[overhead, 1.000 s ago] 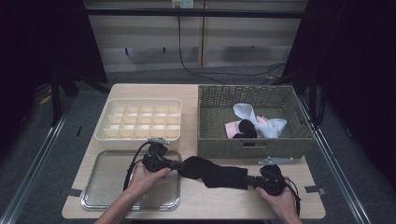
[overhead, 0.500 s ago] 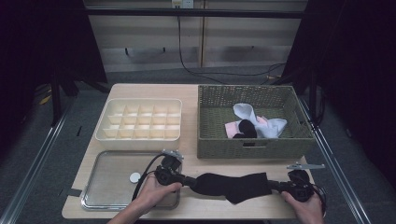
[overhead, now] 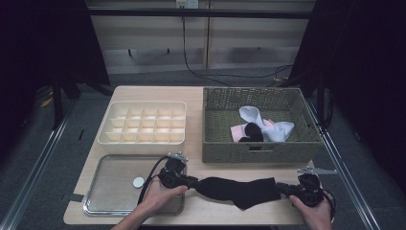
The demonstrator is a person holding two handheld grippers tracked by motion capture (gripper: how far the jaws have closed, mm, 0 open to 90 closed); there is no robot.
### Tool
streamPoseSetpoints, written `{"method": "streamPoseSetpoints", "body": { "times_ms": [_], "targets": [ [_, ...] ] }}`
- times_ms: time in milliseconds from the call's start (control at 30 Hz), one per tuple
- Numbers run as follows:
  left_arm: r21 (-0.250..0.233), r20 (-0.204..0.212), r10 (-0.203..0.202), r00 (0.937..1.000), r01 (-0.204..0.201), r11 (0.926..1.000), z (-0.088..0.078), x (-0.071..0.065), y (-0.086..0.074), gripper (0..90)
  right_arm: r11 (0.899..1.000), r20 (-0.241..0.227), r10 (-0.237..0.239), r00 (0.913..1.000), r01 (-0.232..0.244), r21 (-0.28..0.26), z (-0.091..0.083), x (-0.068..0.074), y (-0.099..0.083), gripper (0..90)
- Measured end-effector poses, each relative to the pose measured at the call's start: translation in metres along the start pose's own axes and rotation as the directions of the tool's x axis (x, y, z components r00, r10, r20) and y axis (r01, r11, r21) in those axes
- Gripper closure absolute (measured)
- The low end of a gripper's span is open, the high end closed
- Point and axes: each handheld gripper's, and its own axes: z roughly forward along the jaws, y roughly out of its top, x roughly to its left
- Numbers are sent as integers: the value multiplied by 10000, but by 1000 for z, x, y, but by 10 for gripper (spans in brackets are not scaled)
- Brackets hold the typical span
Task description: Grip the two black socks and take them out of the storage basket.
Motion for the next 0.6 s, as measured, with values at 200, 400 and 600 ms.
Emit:
{"method": "streamPoseSetpoints", "body": {
  "times_ms": [200, 400, 600],
  "targets": [
    [20, 46, 147, 9999, -147, 9999, 0, -3, 0, 784, 9999, 107, -47, 9999, 46, 120, 2, 0, -1, 788],
    [-295, -140, 325, 9994, -329, 9990, -6, -5, 3, 718, 9992, -146, 44, 9999, -49, -402, -4, 3, 2, 707],
    [-578, -189, 530, 9984, -540, 9969, -21, -7, 5, 658, 9968, -449, 53, 9990, -88, -797, -6, 10, 5, 581]
  ]
}}
